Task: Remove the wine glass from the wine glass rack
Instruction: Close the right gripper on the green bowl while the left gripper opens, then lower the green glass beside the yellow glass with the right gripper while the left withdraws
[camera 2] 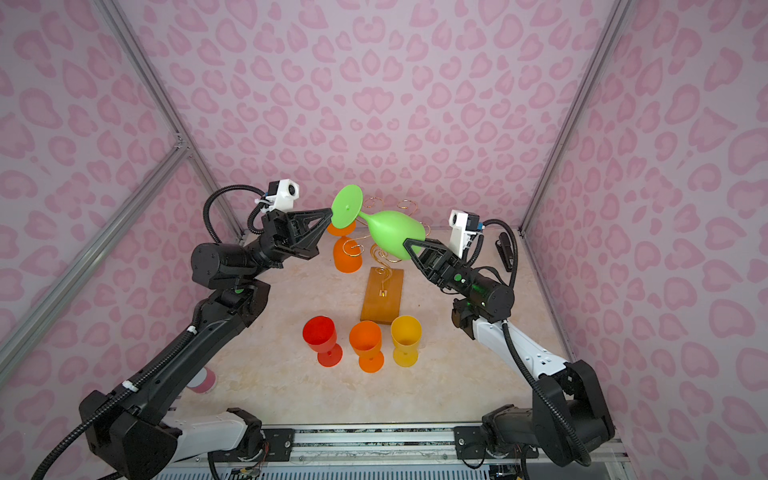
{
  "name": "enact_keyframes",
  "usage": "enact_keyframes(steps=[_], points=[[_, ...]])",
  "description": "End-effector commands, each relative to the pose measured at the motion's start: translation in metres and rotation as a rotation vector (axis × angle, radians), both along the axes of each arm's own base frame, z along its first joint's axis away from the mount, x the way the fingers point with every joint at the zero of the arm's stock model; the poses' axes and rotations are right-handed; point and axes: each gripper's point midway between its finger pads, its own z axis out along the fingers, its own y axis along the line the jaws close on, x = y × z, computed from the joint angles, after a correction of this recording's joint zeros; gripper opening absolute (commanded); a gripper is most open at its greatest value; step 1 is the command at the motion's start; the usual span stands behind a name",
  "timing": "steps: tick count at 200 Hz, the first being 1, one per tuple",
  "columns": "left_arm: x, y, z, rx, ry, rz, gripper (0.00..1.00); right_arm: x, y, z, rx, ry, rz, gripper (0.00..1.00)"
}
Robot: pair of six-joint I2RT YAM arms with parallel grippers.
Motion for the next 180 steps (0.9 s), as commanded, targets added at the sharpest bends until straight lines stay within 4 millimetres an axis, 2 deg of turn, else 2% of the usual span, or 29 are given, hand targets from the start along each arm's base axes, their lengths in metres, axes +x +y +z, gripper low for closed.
enact_keyframes(steps=[1, 10, 22, 34, 66, 78, 95, 111, 123, 133, 151, 163, 166, 169, 180], points=[[-0.012, 0.0, 0.004, -0.003, -0.086, -0.022, 0.07, 0.001, -0.003, 0.001, 0.019, 0.01, -0.022, 0.1], [-0.012, 0.0, 0.004, -0.004, -0.091, -0.02, 0.1, 0.0, -0.006, 0.004, 0.031, 0.009, -0.028, 0.05], [-0.011, -0.001, 0.003, -0.006, -0.096, -0.016, 0.19, -0.003, -0.011, 0.008, 0.045, 0.004, -0.036, 0.0], [-0.009, -0.001, 0.0, -0.005, -0.099, -0.008, 0.32, -0.005, -0.017, 0.013, 0.062, 0.002, -0.05, 0.0], [-0.006, -0.002, -0.012, 0.009, -0.122, 0.012, 0.56, -0.001, -0.04, 0.024, 0.091, 0.018, -0.123, 0.0], [-0.007, -0.003, -0.019, 0.027, -0.141, 0.021, 0.62, 0.006, -0.05, 0.026, 0.077, 0.037, -0.175, 0.0], [-0.01, -0.005, -0.031, 0.069, -0.173, 0.039, 0.66, 0.017, -0.062, 0.027, -0.004, 0.069, -0.292, 0.0], [-0.016, -0.004, -0.039, 0.113, -0.22, 0.059, 0.69, 0.027, -0.069, 0.021, -0.171, 0.109, -0.467, 0.0], [-0.022, -0.004, -0.042, 0.151, -0.27, 0.076, 0.71, 0.03, -0.081, 0.013, -0.37, 0.132, -0.679, 0.0], [-0.027, -0.002, -0.044, 0.181, -0.316, 0.107, 0.75, 0.028, -0.099, 0.003, -0.538, 0.175, -0.859, 0.0], [-0.032, 0.002, -0.049, 0.255, -0.387, 0.173, 0.79, 0.022, -0.148, -0.012, -0.757, 0.31, -1.133, 0.0], [-0.035, 0.006, -0.05, 0.308, -0.433, 0.228, 0.79, 0.018, -0.175, -0.028, -0.893, 0.418, -1.24, 0.0], [-0.036, 0.008, -0.05, 0.324, -0.444, 0.245, 0.8, 0.02, -0.179, -0.038, -0.942, 0.45, -1.247, 0.0], [-0.036, 0.009, -0.051, 0.341, -0.454, 0.263, 0.8, 0.017, -0.184, -0.034, -0.958, 0.46, -1.262, 0.0], [-0.034, 0.016, -0.052, 0.401, -0.491, 0.342, 0.81, 0.021, -0.192, -0.059, -1.078, 0.544, -1.253, 0.0]])
